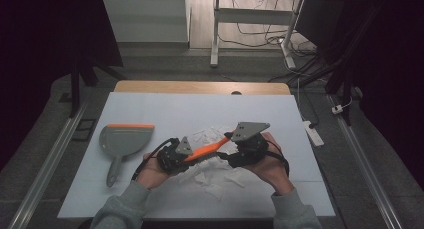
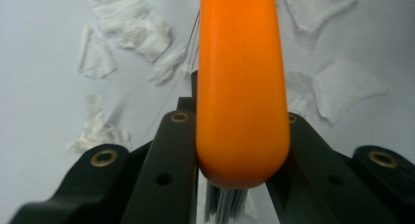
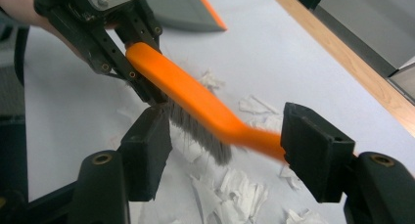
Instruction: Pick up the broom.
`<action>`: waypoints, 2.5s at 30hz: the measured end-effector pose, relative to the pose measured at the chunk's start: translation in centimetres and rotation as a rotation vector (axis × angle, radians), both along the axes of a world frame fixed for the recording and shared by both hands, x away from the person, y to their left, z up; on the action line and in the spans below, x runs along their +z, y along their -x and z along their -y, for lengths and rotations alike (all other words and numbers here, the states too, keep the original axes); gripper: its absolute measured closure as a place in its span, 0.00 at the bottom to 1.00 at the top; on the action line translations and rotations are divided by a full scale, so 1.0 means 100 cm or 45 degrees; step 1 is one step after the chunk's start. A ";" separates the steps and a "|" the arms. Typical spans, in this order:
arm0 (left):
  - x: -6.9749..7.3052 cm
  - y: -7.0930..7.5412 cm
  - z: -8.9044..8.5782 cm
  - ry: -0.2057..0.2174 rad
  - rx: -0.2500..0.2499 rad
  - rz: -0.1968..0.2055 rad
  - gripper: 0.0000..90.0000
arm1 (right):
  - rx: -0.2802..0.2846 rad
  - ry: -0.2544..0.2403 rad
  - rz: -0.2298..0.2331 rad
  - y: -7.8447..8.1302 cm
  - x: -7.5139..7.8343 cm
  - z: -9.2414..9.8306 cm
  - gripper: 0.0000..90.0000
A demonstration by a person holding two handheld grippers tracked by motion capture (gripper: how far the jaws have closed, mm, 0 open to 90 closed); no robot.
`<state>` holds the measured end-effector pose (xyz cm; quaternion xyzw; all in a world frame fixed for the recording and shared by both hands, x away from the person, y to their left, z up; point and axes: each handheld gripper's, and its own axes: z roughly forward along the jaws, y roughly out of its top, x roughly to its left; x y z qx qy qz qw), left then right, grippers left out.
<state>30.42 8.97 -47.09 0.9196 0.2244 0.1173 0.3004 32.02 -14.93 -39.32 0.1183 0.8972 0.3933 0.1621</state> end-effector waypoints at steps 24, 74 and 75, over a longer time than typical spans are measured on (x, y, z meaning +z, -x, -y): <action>0.003 0.016 0.022 -0.100 -0.152 0.063 0.89 | 0.152 0.414 -0.077 -0.006 -0.048 -0.030 0.61; -0.023 0.042 -0.136 0.257 0.601 0.088 0.35 | -0.337 -0.026 -0.128 -0.044 -0.023 0.058 0.77; -0.025 0.042 -0.138 0.254 0.606 0.080 0.35 | -0.356 -0.033 -0.126 -0.045 -0.023 0.060 0.77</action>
